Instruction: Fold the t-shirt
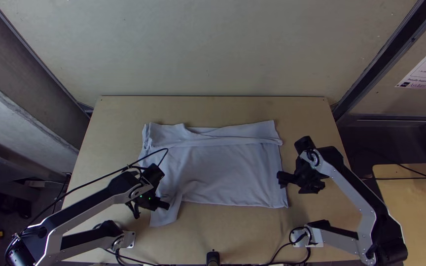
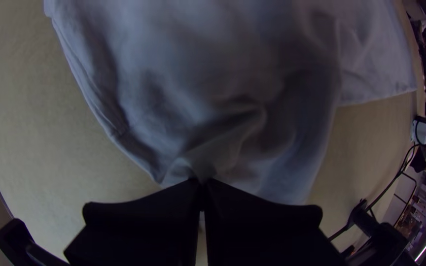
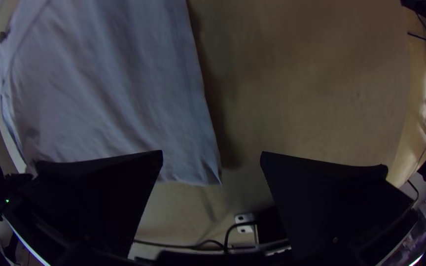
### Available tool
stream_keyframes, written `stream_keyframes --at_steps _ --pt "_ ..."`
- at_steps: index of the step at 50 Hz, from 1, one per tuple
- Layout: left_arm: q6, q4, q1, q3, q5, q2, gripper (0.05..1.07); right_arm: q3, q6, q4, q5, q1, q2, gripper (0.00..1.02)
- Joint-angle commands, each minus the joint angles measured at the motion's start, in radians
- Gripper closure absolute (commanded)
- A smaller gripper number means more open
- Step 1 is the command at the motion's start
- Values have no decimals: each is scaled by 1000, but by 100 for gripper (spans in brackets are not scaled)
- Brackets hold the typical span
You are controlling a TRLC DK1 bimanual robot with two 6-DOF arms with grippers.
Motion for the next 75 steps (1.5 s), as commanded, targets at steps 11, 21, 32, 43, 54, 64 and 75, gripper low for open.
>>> stream_keyframes --at_steps 11,21,32,43,54,64,75 --pt "8 -25 30 56 -4 -11 104 -78 -88 -47 -77 35 101 16" --pt "4 -24 34 62 -4 -8 104 -95 -111 -61 -100 36 168 19" --pt "1 -22 37 67 -4 -1 104 -115 -113 -38 -116 49 177 26" --pt "2 -22 53 73 -4 -1 104 -118 -104 -27 -114 75 188 34" --pt "-2 -24 54 76 -4 -6 104 -114 -100 -18 -112 111 185 47" --pt "-4 -28 57 73 -4 -14 104 -111 -91 18 -97 131 174 66" --pt "-2 -28 59 75 -4 -17 104 -103 -93 87 -39 125 153 99"
